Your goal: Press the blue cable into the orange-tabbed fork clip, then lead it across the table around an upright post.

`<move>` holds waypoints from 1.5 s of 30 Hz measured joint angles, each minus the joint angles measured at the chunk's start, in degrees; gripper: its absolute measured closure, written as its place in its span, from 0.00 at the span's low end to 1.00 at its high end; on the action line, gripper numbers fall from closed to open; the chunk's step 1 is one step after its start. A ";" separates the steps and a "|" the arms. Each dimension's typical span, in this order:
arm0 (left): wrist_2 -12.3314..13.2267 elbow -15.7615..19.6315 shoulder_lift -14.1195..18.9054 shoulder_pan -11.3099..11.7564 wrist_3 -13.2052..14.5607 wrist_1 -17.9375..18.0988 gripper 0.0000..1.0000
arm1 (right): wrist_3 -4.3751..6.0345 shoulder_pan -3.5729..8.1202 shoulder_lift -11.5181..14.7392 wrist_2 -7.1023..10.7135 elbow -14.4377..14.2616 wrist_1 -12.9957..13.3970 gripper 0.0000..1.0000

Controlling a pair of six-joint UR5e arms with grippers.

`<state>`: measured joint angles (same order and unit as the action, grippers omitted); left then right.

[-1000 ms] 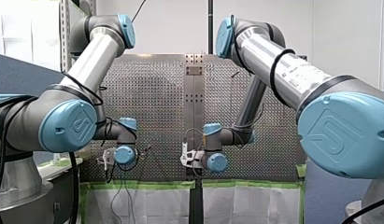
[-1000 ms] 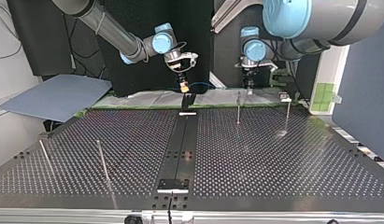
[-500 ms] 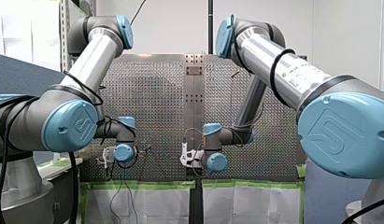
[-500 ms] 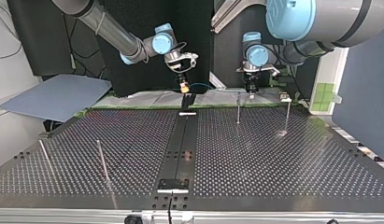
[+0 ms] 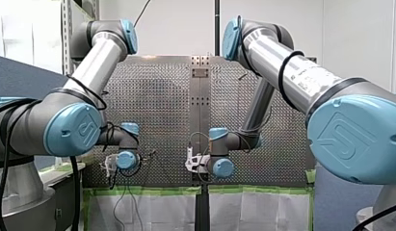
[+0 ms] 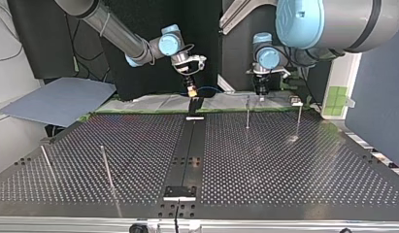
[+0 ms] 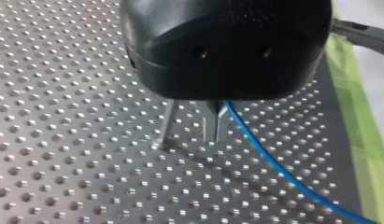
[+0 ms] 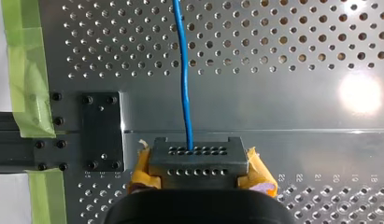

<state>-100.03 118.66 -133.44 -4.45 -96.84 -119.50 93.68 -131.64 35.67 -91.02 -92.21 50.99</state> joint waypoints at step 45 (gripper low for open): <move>-0.07 -1.76 1.30 0.93 2.24 -6.84 1.00 | -0.32 -0.05 -0.34 0.27 2.66 -2.40 1.00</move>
<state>-100.10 116.90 -132.15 -3.53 -94.60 -126.35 93.36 -131.69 35.34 -90.75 -89.56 48.59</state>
